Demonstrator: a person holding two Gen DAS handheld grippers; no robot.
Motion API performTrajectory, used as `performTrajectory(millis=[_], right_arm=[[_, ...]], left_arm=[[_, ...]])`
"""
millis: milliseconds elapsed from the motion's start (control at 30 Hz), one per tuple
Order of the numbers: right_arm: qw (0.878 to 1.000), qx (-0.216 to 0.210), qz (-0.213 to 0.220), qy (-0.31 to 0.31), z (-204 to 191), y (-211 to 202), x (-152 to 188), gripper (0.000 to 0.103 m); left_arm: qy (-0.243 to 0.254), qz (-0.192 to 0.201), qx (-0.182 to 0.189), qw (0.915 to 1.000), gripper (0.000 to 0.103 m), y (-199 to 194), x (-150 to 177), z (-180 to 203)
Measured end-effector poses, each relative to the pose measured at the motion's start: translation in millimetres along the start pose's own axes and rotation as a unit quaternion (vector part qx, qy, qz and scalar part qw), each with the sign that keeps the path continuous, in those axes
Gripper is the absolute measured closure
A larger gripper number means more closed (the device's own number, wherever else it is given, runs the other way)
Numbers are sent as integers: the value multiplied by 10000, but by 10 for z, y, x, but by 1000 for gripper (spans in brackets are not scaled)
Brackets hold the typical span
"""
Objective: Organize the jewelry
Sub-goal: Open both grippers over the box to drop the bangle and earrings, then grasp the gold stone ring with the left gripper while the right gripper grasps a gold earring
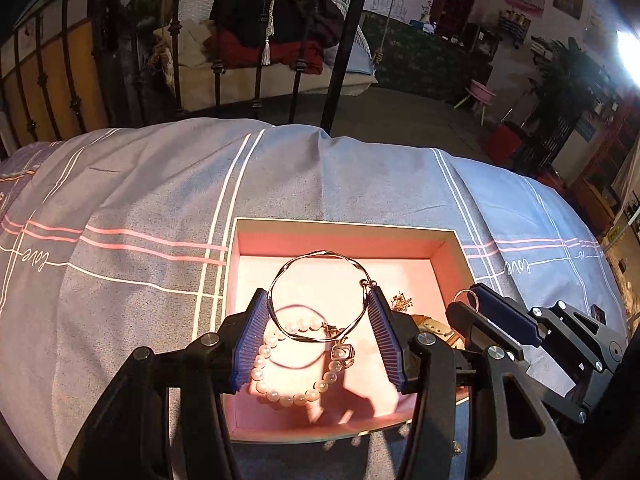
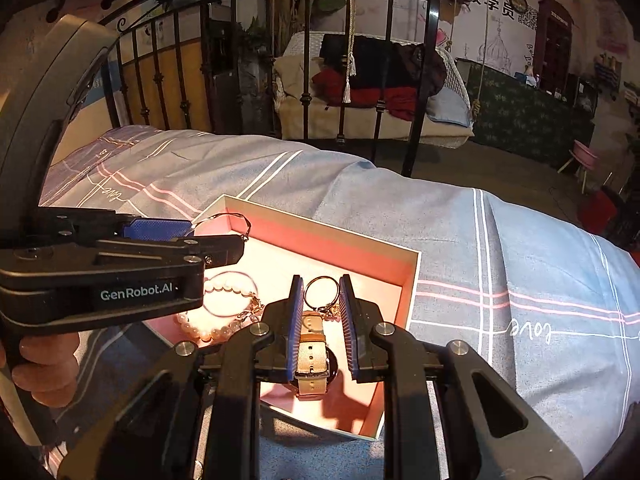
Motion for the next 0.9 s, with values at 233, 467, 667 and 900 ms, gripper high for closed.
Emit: performTrajectory(millis=[233, 467, 667, 900], right_arm=[[9999, 23, 118, 2, -10, -179, 10, 68], [9989, -34, 347, 319, -54, -776, 372, 68], [9969, -660, -61, 412, -484, -995, 1262, 68], [9952, -689, -306, 624, -611, -974, 1670, 68]], left_arm=[[-55, 245, 91, 9996, 44, -228, -35, -22], [258, 578, 240, 9977, 36, -771, 481, 81], [651, 221, 351, 9970, 36, -808, 1284, 159], [1288, 86, 67, 9916, 36, -656, 1591, 275]])
Point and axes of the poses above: each gripper's, at about its wrist camera, not at the fingertips, and y roughly the way its jaws point, z to its right, x to its underside, the point moved 8 cm from there along y, roughly the way its jaws point, and after that the axes turned 8 degrees about -x, right-handed, at the moved point
